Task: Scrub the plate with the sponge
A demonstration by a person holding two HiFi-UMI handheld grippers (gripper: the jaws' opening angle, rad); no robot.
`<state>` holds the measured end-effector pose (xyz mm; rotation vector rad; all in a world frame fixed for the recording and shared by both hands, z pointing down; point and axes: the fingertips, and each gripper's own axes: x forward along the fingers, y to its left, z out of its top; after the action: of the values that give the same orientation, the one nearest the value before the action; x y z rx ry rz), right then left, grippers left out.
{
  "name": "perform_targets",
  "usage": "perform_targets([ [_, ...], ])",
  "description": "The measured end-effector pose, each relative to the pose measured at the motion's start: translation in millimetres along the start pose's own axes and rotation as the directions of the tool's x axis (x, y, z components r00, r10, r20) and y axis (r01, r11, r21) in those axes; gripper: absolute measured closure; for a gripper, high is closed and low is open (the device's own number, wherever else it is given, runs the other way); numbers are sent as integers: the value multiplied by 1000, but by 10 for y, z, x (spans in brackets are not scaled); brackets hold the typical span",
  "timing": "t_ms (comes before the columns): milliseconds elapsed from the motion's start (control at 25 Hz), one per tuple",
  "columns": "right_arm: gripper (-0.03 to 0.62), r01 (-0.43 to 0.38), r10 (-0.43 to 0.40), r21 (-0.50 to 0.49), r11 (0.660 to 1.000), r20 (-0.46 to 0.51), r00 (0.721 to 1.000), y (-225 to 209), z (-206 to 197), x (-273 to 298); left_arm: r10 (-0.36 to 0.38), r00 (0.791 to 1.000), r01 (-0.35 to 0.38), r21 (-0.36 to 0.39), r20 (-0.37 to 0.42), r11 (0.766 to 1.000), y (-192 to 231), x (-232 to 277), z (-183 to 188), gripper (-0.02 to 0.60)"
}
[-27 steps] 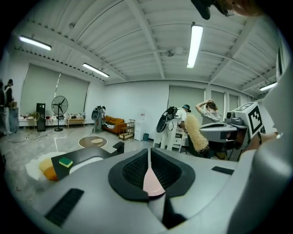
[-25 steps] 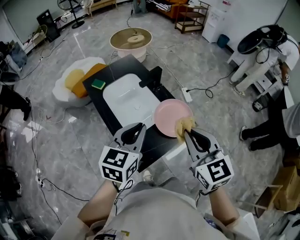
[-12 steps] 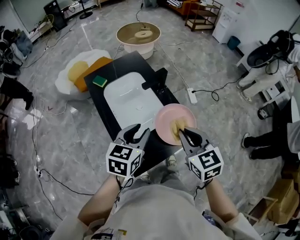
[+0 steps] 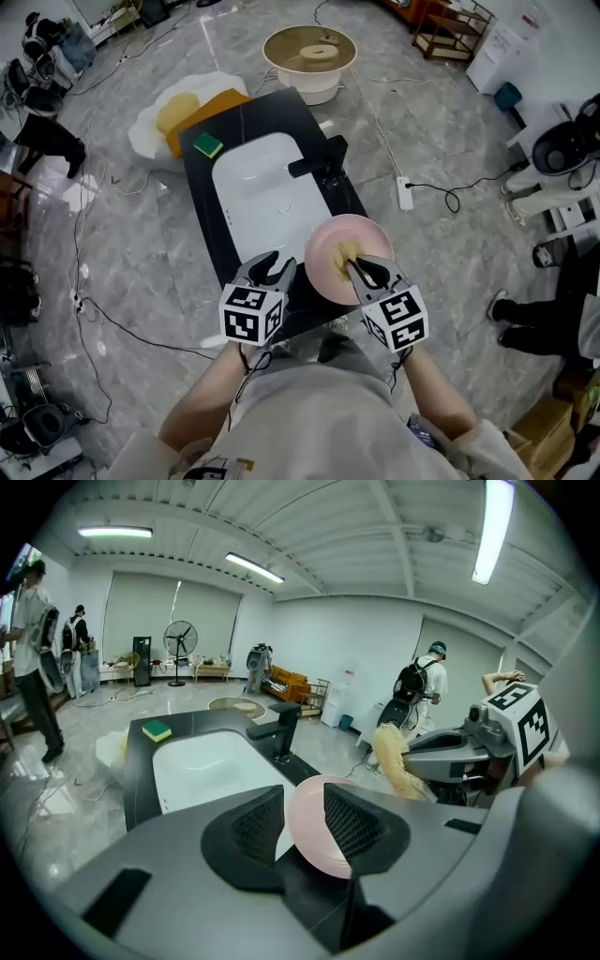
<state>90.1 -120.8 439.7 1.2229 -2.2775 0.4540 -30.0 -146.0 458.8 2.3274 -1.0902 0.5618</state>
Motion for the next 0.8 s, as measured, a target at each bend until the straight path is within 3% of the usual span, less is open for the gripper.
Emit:
perform_targets([
  [160,546,-40,38,-20,999,-93,995,-177,-244,192,86,996,-86,-98,-6,991,109,218,-162,446],
  [320,546,-106,103,-14,994,-149,983,-276,-463,366,115,991,-123,-149,-65,981,97,419,-393,446],
  [640,546,-215,203,-22,976,-258,945,-228,-854,746,112,968,-146,-141,-224,979,29,915,-921,445],
  [800,546,-254,244,8,967,-301,922,-202,-1063,836,104,962,-166,-235,-253,958,44,1080,-1129,445],
])
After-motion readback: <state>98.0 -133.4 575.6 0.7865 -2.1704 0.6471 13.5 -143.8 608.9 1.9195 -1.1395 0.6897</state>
